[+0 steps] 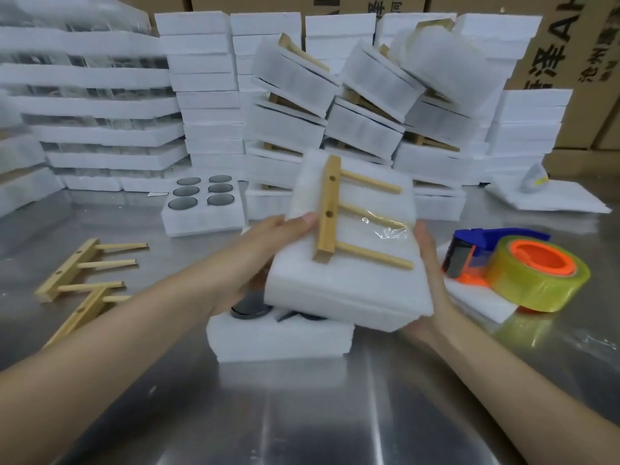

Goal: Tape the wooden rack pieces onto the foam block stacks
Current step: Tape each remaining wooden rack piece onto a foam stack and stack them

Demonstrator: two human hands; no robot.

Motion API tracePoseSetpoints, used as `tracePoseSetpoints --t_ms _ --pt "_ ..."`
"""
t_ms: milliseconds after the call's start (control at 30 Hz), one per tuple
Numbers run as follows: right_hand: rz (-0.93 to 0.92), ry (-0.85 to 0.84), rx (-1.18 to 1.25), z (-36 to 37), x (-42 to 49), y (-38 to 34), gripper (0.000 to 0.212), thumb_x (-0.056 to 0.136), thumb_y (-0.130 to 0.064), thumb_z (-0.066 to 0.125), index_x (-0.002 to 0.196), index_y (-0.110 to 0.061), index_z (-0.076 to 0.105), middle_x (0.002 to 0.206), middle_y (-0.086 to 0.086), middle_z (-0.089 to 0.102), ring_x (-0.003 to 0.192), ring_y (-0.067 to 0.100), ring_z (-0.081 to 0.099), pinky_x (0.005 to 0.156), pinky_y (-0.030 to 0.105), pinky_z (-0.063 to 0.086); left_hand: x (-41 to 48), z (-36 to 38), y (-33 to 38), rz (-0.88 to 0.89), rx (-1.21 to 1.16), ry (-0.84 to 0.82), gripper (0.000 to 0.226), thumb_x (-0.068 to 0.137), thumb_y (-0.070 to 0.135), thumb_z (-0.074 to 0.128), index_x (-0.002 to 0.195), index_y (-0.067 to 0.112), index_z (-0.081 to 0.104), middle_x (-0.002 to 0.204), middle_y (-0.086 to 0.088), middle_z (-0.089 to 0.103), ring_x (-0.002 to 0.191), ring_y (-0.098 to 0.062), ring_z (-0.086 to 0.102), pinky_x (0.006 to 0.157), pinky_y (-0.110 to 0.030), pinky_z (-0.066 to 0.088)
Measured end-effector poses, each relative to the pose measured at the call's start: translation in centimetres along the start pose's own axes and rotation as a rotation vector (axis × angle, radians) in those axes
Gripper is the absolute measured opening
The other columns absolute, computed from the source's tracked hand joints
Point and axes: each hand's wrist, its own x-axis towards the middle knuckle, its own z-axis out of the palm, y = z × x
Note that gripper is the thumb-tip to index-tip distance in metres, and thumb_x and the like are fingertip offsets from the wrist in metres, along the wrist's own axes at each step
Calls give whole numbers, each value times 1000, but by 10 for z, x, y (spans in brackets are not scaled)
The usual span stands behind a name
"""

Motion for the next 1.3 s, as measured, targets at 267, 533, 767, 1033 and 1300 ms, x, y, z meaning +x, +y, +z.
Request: tracePoseSetpoints --t_ms 267,533,767,1033,1300 --pt "-221 -255 -275 25 0 18 61 83 -57 48 137 -29 40 134 -11 59 137 2 37 119 33 17 -3 -87 12 74 -444 435 28 82 46 57 68 26 71 71 5 69 58 -17 66 52 -27 53" --pt "-624 -440 -856 36 -4 33 43 91 -40 55 123 -12 60 137 0 51 136 19 38 112 30 27 41 -180 14 172 -427 678 31 95 41 48 83 25 71 77 8 71 71 -12 67 65 -22 53" --pt "-610 -419 -877 32 -2 29 26 88 -8 52 107 -8 69 127 2 57 128 18 44 107 26 32 108 -212 5 2 -265 694 25 87 49 60 94 25 66 76 1 73 70 -18 69 63 -32 55" --pt "-698 -347 -882 27 7 31 28 94 -7 45 106 -5 70 118 4 62 117 14 54 101 28 38 132 -251 6 -109 94 899 39 85 44 69 105 12 61 113 -4 56 84 -16 56 79 -26 48" --pt "-386 29 -1547 -20 31 9 41 77 12 47 112 -3 64 122 12 57 107 31 58 88 35 45 77 -140 0 468 1087 870 48 87 23 43 131 6 54 130 -22 50 125 -38 40 105 -44 31"
